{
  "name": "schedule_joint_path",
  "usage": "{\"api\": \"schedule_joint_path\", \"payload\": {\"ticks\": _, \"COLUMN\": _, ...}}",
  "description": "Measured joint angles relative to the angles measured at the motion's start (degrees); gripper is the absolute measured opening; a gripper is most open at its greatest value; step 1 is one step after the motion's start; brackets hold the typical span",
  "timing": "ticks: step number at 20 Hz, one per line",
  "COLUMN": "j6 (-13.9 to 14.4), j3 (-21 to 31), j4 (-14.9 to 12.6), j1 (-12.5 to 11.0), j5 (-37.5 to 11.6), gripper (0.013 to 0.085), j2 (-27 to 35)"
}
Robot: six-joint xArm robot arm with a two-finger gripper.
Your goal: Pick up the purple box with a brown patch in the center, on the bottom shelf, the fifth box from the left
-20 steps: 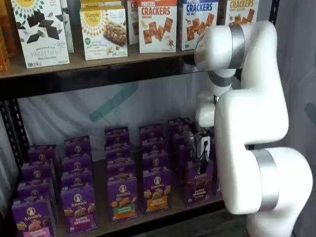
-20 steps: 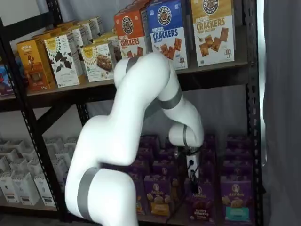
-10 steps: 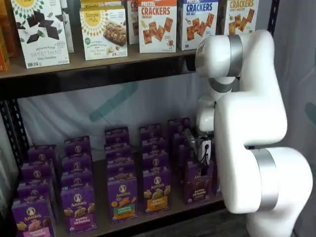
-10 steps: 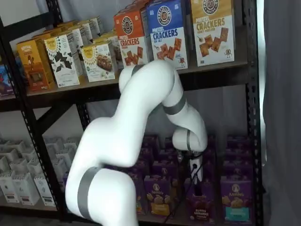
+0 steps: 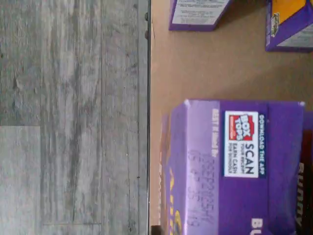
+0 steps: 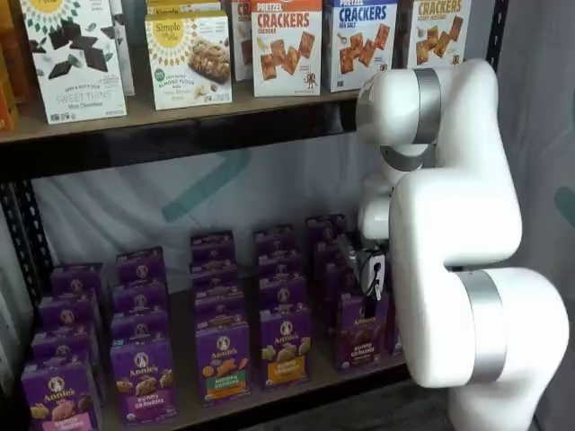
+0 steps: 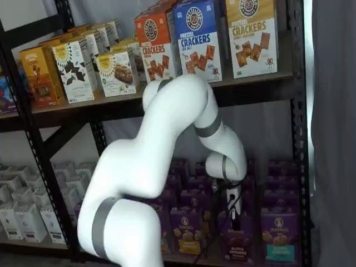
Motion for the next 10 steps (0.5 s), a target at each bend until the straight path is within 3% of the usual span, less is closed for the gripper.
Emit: {"api": "schedule_joint_path", "payload": {"ticks": 10, "j6": 0.6, "j3": 1.1, "j4": -0.9, "j1": -0.2, "j5": -1.2, "gripper": 0.0370, "j2": -0.3}}
